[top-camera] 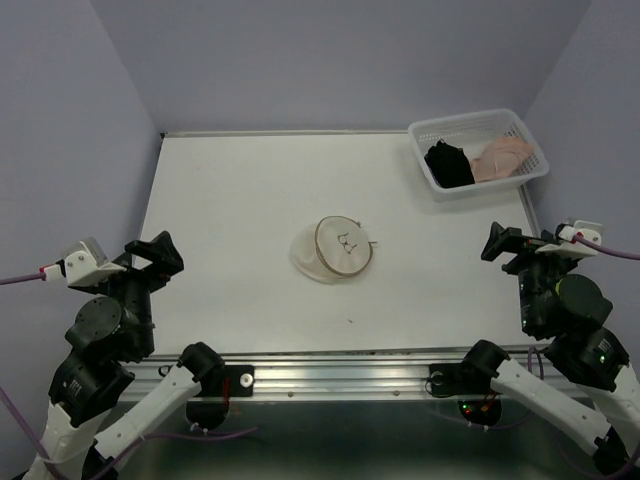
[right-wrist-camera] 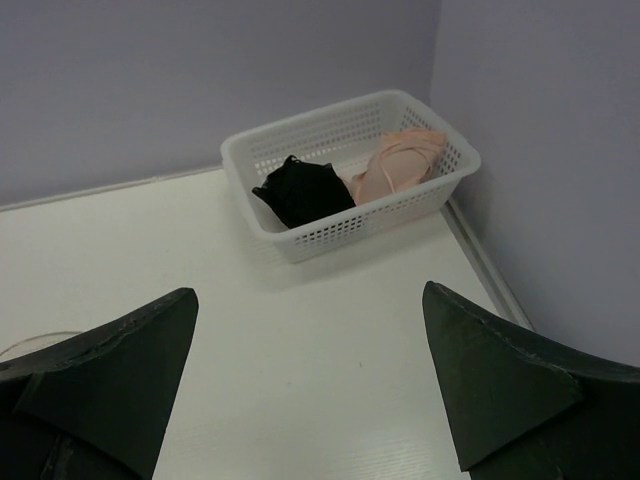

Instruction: Unzip the laundry bag and remove the bra

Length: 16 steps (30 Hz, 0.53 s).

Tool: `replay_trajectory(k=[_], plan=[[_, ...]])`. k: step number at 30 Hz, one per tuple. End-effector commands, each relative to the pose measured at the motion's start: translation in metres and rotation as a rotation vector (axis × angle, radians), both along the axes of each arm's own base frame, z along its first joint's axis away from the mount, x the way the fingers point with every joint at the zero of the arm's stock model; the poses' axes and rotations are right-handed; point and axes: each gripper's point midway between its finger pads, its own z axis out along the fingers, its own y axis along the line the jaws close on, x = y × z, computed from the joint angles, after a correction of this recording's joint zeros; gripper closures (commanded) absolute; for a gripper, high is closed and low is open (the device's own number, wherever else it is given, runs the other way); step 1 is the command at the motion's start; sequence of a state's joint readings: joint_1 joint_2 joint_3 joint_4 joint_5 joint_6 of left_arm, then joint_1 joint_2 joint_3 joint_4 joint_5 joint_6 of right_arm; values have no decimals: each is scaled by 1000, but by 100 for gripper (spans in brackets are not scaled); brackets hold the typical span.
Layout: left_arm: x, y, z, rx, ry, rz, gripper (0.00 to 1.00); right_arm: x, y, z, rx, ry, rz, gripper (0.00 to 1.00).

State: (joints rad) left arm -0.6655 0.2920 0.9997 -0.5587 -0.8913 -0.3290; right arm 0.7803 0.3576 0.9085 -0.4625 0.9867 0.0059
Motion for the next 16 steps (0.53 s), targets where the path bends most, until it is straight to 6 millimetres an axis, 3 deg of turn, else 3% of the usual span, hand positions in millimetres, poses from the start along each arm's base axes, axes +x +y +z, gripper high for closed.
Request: replay_trajectory(k=[1, 16], plan=[[6, -3, -7, 6, 22, 18, 1, 4, 4, 7, -12, -19, 3, 0], [13, -7, -10, 34, 32, 15, 1, 9, 13, 12, -17, -37, 35, 0]])
